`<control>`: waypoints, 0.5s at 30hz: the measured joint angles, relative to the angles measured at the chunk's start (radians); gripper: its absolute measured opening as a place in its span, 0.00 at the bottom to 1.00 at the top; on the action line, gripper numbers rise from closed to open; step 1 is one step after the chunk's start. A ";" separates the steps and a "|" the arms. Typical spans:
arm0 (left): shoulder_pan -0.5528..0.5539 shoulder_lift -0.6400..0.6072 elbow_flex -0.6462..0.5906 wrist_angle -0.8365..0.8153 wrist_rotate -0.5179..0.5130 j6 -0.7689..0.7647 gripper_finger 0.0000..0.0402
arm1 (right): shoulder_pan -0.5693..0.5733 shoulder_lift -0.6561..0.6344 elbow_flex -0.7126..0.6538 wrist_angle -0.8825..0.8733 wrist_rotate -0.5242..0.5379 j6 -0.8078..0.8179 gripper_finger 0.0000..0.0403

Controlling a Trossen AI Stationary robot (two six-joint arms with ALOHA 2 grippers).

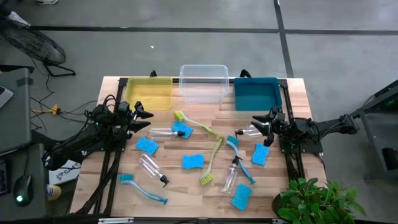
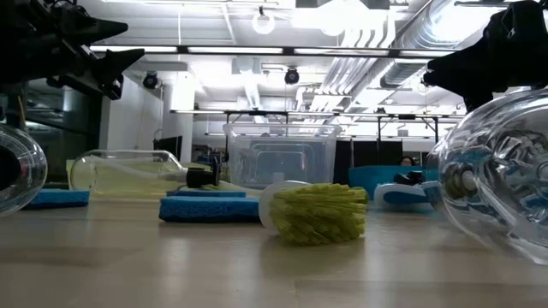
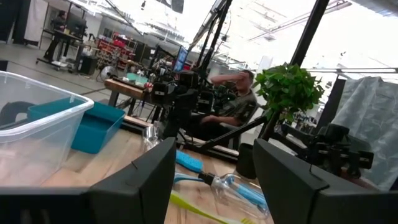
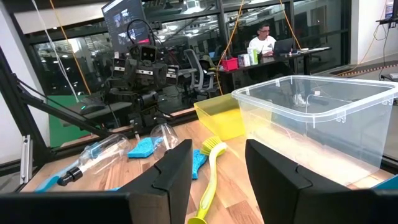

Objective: Pick & Place Kitchen Sink Supplies
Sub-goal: Put the transparent spray bottle into the blue bin

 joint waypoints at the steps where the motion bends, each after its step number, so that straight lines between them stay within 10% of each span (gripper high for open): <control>1: 0.000 0.000 0.000 0.000 0.000 0.000 0.52 | 0.000 0.000 0.000 0.004 0.000 0.000 0.35; 15: 0.000 0.000 0.000 0.000 -0.002 0.000 0.52 | -0.003 0.003 0.018 0.018 0.126 0.040 0.35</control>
